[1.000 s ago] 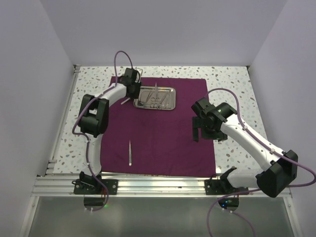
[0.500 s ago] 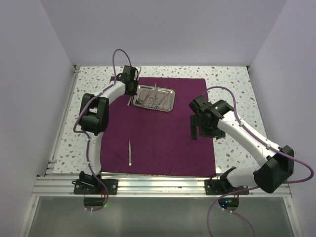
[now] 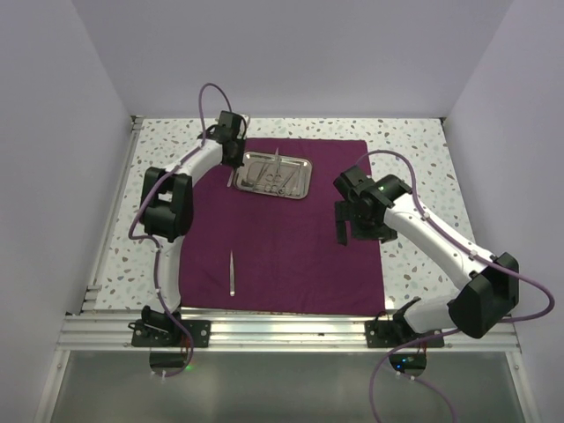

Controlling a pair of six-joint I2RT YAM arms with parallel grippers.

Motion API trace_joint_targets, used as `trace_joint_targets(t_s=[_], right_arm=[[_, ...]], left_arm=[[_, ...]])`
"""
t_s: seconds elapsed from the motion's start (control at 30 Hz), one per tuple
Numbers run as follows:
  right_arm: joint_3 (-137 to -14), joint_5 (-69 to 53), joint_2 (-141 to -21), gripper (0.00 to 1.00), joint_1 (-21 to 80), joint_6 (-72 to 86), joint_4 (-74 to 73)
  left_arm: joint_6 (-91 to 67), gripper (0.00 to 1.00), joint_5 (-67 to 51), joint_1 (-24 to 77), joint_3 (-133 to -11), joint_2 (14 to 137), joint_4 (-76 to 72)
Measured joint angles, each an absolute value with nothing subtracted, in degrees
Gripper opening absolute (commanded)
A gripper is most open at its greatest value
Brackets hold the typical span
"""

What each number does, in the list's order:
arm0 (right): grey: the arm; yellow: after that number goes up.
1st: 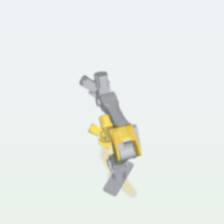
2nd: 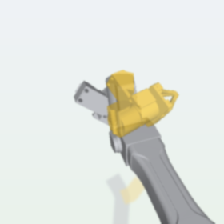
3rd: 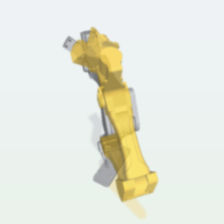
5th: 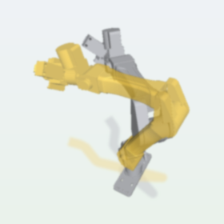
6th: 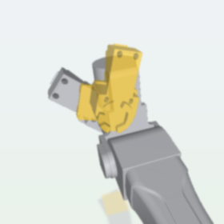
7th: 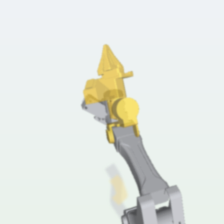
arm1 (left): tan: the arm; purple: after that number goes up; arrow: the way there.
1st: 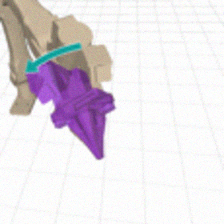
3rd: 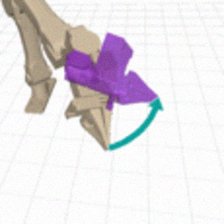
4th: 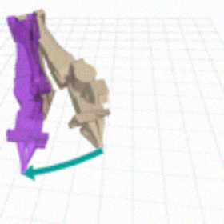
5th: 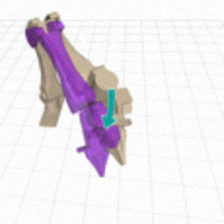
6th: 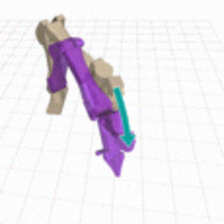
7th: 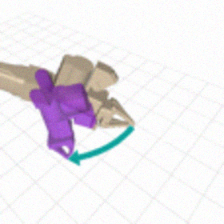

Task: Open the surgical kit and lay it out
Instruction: Pick up the medical item from the surgical kit.

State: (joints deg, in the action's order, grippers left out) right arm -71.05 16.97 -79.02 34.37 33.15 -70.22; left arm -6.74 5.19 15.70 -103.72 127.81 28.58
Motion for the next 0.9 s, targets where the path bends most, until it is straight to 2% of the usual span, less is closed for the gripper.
trace_joint_targets(t_s=[0.13, 0.17, 0.2, 0.27, 0.6, 0.9], right_arm=[[-71.1, 16.9, -79.1, 0.99, 34.4, 32.6, -69.5], [-71.1, 16.9, -79.1, 0.98, 34.4, 32.4, -69.5], [-71.1, 16.9, -79.1, 0.99, 34.4, 32.3, -69.5], [-71.1, 16.9, -79.0, 0.98, 34.4, 31.9, -69.4], [-71.0, 16.8, -77.9, 0.98, 34.4, 30.7, -69.2], [-71.6, 15.3, -80.2, 0.98, 34.4, 28.7, -67.4]], left_arm=[[-7.9, 0.12, 5.3, 15.5, -101.1, 127.2, 28.3], [-8.0, 0.11, 5.2, 15.5, -100.0, 127.0, 28.3], [-8.4, 0.05, 5.1, 15.4, -98.9, 126.9, 28.1], [-8.8, 0.0, 5.1, 15.4, -97.7, 126.7, 27.5], [-10.0, 0.0, 6.7, 15.3, -93.5, 122.7, 28.3], [-10.3, 0.0, 6.9, 14.6, -94.5, 115.2, 31.2]])
